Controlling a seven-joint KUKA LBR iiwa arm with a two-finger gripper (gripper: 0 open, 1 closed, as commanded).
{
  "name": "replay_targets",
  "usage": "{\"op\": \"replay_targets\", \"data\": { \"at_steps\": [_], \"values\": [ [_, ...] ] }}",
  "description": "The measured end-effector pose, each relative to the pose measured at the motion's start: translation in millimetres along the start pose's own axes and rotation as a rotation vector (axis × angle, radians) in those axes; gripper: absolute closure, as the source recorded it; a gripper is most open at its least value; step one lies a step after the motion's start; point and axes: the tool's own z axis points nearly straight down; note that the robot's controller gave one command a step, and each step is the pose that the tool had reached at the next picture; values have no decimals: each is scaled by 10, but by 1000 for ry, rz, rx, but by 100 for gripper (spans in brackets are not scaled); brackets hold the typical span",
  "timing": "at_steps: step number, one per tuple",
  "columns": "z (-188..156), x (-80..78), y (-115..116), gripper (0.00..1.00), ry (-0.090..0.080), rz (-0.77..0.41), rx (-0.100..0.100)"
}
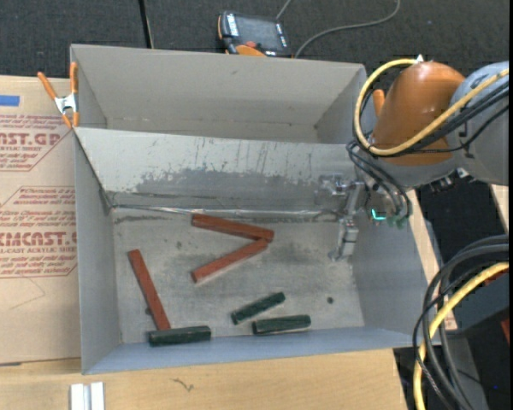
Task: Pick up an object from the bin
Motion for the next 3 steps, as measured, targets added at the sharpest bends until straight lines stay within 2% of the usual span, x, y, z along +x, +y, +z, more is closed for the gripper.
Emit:
{"op": "replay_targets", "data": {
  "at_steps": [1, 2, 3],
  "values": [
    [704, 76, 831, 0, 0, -52, -4],
    [849, -13, 1348, 0, -7, -34, -3],
    [834, -18, 1309, 100, -8, -30, -1]
  ]
}}
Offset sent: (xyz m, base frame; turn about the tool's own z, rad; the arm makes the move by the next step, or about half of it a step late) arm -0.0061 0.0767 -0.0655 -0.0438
